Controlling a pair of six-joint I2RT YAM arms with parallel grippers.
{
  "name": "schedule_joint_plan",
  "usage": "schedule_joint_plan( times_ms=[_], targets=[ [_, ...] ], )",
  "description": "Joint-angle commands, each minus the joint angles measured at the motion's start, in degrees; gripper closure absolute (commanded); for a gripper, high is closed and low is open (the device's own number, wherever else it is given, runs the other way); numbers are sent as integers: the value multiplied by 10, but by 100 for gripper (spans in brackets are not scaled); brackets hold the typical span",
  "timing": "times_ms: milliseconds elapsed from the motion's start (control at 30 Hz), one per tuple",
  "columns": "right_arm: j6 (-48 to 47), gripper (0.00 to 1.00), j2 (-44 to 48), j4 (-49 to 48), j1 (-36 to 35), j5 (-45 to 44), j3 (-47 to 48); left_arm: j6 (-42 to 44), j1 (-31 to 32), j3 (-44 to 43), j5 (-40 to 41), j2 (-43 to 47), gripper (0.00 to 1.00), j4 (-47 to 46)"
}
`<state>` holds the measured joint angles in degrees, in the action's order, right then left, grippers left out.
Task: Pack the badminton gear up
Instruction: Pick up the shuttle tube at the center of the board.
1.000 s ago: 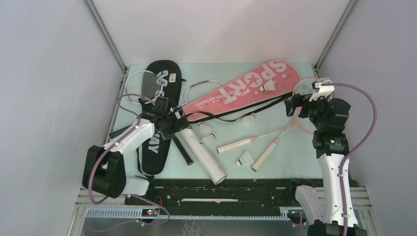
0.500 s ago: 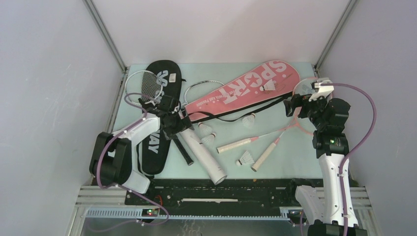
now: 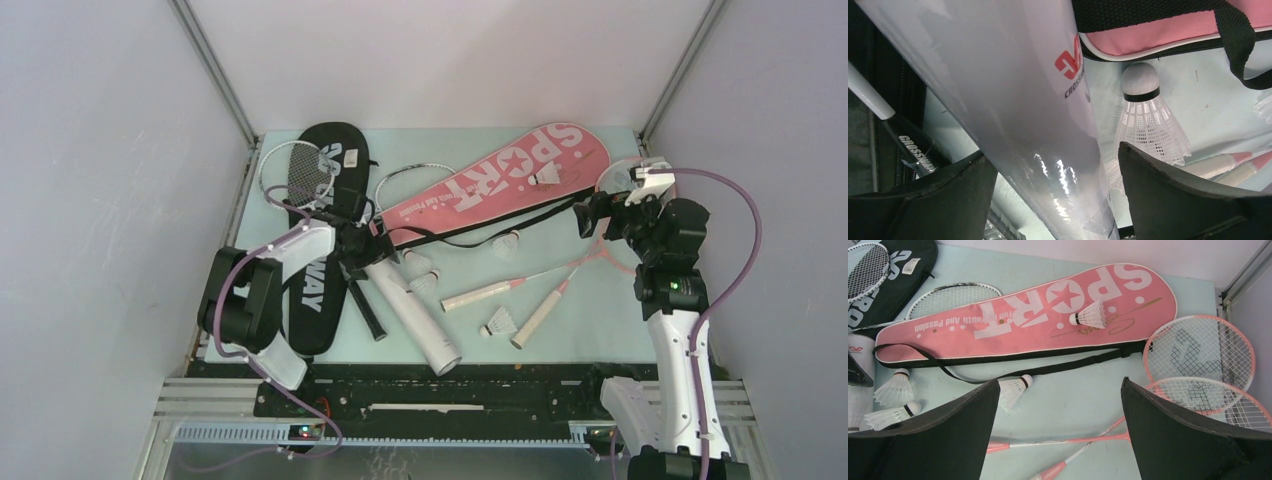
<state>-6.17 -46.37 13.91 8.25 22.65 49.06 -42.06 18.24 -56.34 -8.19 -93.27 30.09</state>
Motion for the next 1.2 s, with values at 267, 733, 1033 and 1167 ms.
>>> schedule_joint_plan(
  times_ms=[267, 733, 1033, 1167],
  targets=[
    [-16, 0, -4, -16, -12, 4, -2, 4, 2, -36, -29, 17, 35, -10],
    [-15, 0, 4, -13, -16, 18, -1, 82, -4, -33, -7, 181, 58, -1],
    [-12, 0, 11, -14, -18, 26, -2, 203, -4, -101, -37, 266, 75, 9],
    [-11, 0, 16, -14, -21, 37, -1, 253, -4, -125, -88, 291, 73, 9]
  ],
)
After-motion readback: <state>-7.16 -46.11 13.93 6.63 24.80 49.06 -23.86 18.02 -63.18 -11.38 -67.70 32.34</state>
